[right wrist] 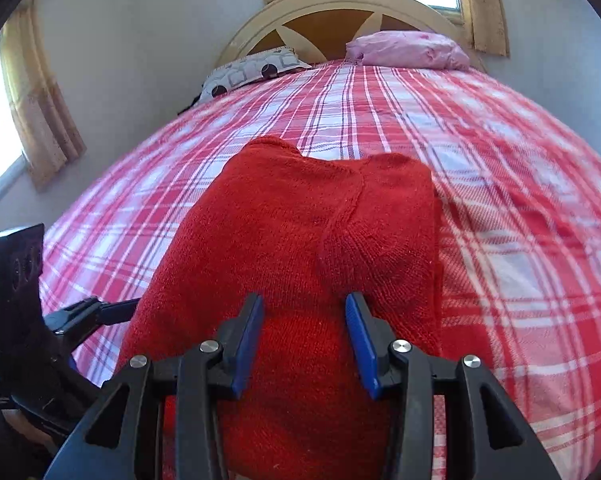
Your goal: Fold small clothes
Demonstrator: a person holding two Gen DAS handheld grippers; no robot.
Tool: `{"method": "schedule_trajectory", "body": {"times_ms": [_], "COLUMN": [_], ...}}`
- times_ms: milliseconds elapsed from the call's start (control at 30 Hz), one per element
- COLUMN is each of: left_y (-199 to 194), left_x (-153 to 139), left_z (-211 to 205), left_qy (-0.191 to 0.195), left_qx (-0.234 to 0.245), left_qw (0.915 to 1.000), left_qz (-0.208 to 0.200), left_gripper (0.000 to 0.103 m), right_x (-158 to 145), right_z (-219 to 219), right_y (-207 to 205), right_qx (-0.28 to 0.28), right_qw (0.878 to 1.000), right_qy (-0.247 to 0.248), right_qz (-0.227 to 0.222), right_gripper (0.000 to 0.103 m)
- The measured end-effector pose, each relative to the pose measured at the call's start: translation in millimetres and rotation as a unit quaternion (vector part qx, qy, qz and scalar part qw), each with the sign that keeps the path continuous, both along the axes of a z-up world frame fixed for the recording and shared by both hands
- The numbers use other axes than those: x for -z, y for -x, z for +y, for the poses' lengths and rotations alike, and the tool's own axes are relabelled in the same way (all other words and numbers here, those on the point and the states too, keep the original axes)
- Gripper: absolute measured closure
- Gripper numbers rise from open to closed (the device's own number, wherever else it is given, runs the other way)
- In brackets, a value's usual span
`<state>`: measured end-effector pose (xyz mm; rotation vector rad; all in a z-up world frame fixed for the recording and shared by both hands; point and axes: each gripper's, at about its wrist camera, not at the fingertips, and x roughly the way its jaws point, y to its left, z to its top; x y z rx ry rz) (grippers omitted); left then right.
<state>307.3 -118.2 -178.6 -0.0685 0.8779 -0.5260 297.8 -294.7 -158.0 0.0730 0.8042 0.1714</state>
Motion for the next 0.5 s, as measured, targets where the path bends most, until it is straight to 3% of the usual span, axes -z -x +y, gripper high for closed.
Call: {"method": "schedule_trajectory", "body": {"times_ms": [100, 233, 400, 500], "left_y": [1, 1, 3, 3], "left_x": [1, 1, 1, 2], "left_z": [-4, -8, -6, -7], "left_qy": [-0.012, -0.025, -0.022, -0.025], "left_qx": [-0.002, -0.001, 0.0, 0.004], "left_qw": [0.9999, 0.9997, 0.9997, 0.9997], "left_qz": [-0.002, -0.006, -0.004, -0.002], "left_gripper": [0.0, 0.0, 0.0, 0.0], "right_x": [-20, -27, 16, 23], "right_z": [4, 1, -27, -43], "right_y": [-9, -38, -79, -78], "right_qx": [0.005, 0.009, 0.05, 0.051], "right_qw": [1.0, 1.0, 0.994, 0.994], "right_qy": [0.012, 0.001, -0.005, -0.047], "right_qz": [-0.018, -0.007, 0.096, 0.079], "right_gripper": [0.056, 0.056, 0.056, 0.057]}}
